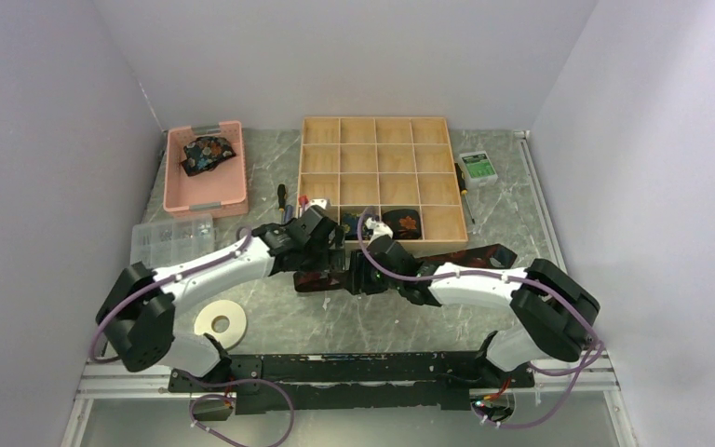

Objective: Roll the ties
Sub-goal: Roll the tie at the center of the board.

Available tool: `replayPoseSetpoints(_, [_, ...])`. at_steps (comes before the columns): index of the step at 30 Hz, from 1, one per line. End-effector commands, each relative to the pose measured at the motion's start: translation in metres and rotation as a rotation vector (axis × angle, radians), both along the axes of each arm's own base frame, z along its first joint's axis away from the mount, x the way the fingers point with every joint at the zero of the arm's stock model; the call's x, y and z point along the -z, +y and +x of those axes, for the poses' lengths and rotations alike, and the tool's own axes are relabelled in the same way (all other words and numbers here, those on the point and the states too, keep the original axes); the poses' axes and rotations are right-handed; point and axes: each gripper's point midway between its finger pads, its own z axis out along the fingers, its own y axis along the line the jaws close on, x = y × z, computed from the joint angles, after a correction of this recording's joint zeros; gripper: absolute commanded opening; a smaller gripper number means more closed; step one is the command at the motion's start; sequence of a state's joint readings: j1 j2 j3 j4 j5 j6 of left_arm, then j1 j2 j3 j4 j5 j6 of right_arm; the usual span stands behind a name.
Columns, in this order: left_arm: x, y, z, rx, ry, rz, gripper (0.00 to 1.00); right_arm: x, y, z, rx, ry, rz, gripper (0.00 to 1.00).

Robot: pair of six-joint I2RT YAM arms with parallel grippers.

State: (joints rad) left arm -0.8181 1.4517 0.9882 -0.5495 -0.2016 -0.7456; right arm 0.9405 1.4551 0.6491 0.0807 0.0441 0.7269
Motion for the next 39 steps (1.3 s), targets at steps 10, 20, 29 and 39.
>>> replayPoseSetpoints(10, [-0.016,0.081,-0.008,-0.259,-0.142,-0.308,0.93,-0.041,0.073,0.028,-0.107,0.133,0.250,0.53])
replayPoseSetpoints(20, [-0.005,0.097,-0.006,-0.320,-0.188,-0.490,0.93,-0.018,0.083,0.042,-0.076,0.228,0.269,0.52])
replayPoseSetpoints(29, [0.010,0.088,-0.004,-0.283,-0.135,-0.555,0.86,-0.001,0.091,0.035,-0.085,0.307,0.342,0.37])
replayPoseSetpoints(39, [0.025,0.091,-0.010,-0.278,-0.109,-0.570,0.81,0.002,0.100,0.029,-0.122,0.337,0.453,0.20])
